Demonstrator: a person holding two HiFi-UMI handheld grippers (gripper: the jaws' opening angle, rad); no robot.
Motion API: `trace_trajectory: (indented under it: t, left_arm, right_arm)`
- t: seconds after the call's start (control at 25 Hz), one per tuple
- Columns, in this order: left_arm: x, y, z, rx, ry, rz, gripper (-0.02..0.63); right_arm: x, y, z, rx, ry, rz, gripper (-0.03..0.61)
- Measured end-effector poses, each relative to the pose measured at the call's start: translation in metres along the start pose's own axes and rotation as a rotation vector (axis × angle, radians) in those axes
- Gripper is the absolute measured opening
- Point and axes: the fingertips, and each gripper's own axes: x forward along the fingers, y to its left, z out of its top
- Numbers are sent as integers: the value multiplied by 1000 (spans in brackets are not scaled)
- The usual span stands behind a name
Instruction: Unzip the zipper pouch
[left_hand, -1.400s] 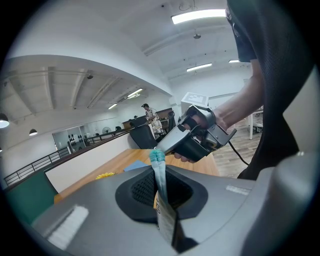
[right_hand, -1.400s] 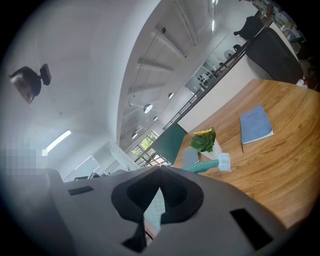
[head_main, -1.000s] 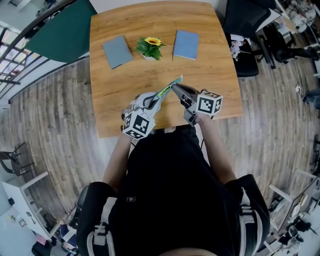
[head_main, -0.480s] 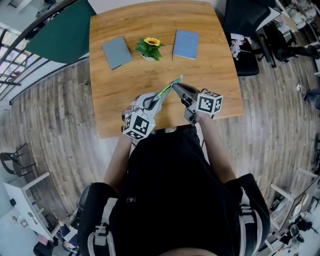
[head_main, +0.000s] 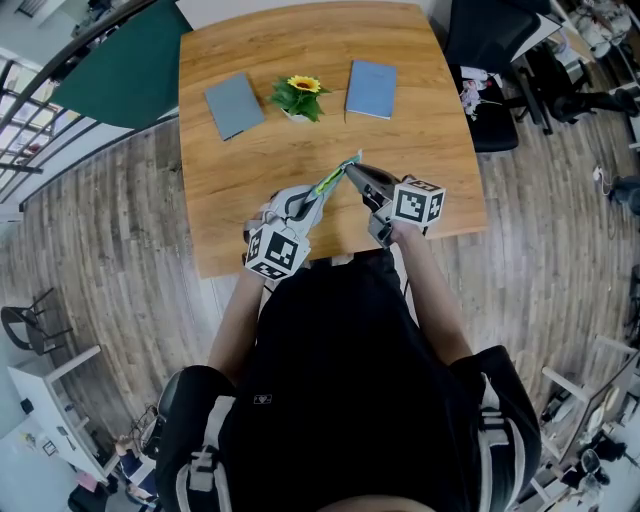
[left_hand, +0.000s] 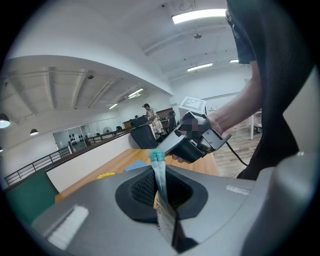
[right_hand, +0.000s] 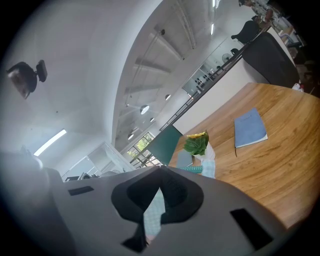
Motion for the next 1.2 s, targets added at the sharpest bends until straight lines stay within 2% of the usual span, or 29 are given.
trace_trajectory:
  t: [1.2]
  left_arm:
    - [-8, 0, 3, -3, -11, -15, 3]
  right_arm:
    - [-13, -25, 5, 1, -6, -63, 6]
